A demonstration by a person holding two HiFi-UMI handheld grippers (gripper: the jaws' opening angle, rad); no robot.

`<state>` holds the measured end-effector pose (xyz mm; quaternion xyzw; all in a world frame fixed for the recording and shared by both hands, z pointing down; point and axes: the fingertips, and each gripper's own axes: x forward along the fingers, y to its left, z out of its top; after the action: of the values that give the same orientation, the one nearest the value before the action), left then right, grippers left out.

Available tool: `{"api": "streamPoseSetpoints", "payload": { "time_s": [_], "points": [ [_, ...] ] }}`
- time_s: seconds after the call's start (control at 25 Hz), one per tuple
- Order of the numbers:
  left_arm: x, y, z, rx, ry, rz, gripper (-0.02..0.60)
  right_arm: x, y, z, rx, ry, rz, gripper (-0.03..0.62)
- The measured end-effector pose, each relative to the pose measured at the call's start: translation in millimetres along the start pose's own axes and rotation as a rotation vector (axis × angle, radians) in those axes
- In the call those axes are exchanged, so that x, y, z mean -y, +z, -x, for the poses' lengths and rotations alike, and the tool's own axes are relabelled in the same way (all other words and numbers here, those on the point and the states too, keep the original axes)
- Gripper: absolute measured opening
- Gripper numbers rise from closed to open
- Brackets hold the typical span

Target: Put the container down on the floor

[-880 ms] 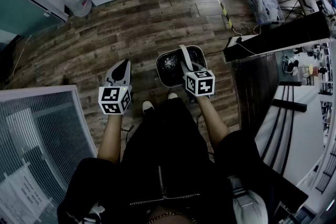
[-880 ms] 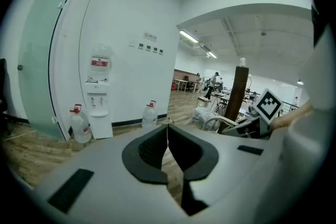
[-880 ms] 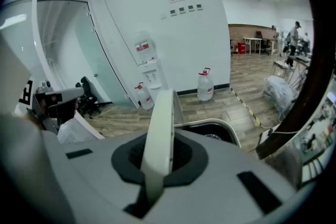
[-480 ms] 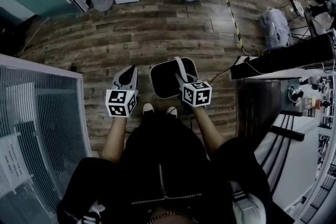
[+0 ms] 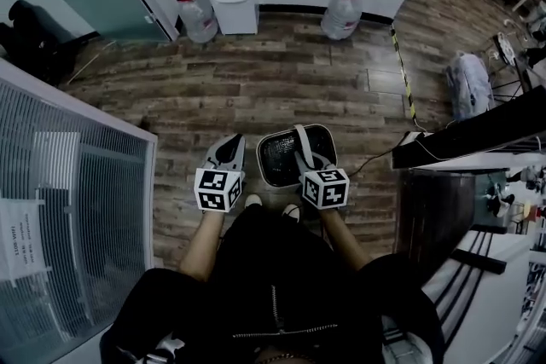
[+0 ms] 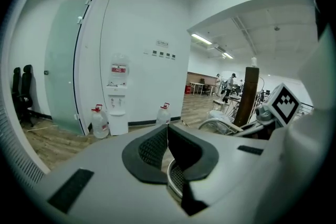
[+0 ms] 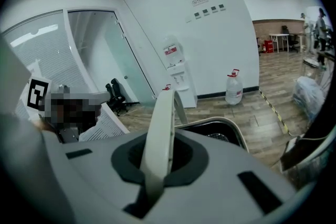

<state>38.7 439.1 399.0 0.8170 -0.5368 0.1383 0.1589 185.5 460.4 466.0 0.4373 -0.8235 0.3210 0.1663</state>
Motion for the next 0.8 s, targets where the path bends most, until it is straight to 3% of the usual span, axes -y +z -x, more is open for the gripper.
{"api": "streamPoseSetpoints", "payload": {
  "time_s": [0.32,0.8],
  "points": [
    [8,20,-28,0.027,-0.007,-0.005,0.015,21,21,-12,0.0,-0.05,-0.015,0.012],
    [-66,55,-89,0.054,-0.063,-0.011,0.015,30,60,-79,0.003,-0.162,-0.157,0.014]
  ]
}}
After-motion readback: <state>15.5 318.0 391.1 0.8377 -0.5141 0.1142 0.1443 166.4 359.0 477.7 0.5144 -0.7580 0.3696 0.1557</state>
